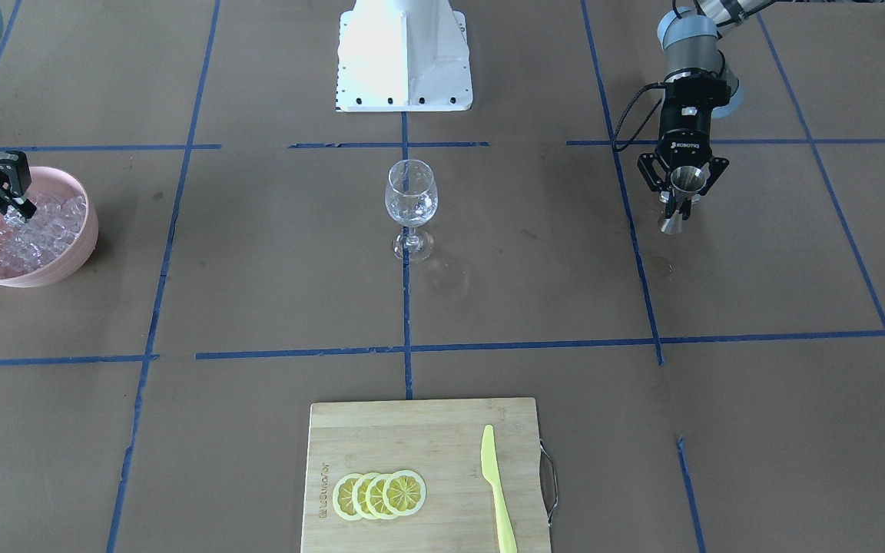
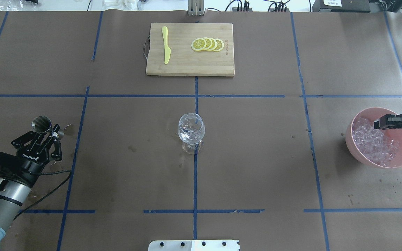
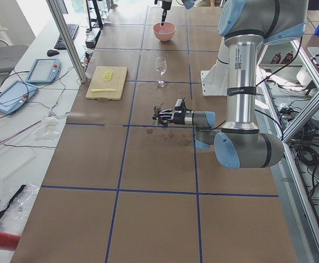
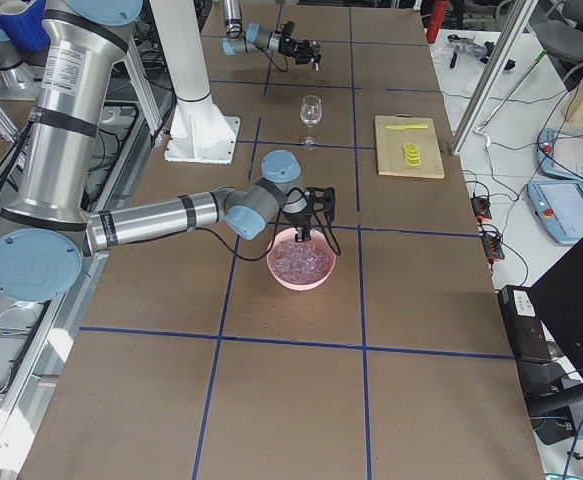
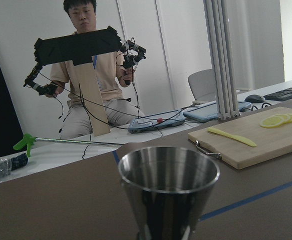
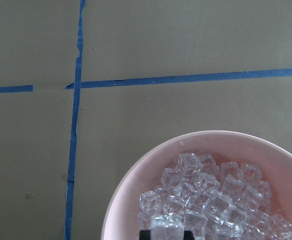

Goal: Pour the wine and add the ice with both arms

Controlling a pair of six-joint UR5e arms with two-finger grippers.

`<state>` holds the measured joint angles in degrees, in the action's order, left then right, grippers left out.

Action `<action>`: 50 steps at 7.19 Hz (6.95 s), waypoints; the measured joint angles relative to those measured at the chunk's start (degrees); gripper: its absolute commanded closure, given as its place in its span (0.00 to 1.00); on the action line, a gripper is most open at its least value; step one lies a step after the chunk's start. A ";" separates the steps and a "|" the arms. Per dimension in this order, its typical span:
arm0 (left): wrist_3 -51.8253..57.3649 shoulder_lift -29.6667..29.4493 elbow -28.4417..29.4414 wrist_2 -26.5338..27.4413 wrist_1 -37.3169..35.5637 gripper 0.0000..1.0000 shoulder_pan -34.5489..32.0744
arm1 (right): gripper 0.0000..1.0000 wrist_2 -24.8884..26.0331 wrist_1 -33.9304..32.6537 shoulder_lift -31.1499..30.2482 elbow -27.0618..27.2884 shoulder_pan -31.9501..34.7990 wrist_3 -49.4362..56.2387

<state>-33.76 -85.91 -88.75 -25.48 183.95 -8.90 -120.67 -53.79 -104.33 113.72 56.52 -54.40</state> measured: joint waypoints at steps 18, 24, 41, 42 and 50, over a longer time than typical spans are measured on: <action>-19.68 -0.19 3.13 -3.74 -5.48 0.87 0.37 | 1.00 -2.22 -0.02 1.35 1.57 1.86 0.00; -19.68 -0.16 3.06 -5.08 -5.60 0.24 0.32 | 1.00 -5.87 -0.08 7.56 4.83 7.34 -0.02; -34.97 18.50 -31.69 -44.44 -41.26 0.00 -0.53 | 1.00 -2.17 -23.84 47.84 -1.30 -8.68 -9.69; -35.78 18.48 -35.13 -46.68 -46.88 0.00 -1.03 | 1.00 0.75 -24.17 49.60 -2.20 -11.87 -10.82; -20.11 4.58 -43.03 -76.67 -76.34 0.00 -32.83 | 1.00 10.85 -29.29 56.20 -6.86 -25.17 -13.36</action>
<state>-53.87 -81.33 -131.78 -102.16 107.61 -41.73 -109.82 -83.08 -48.13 106.87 31.34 -67.76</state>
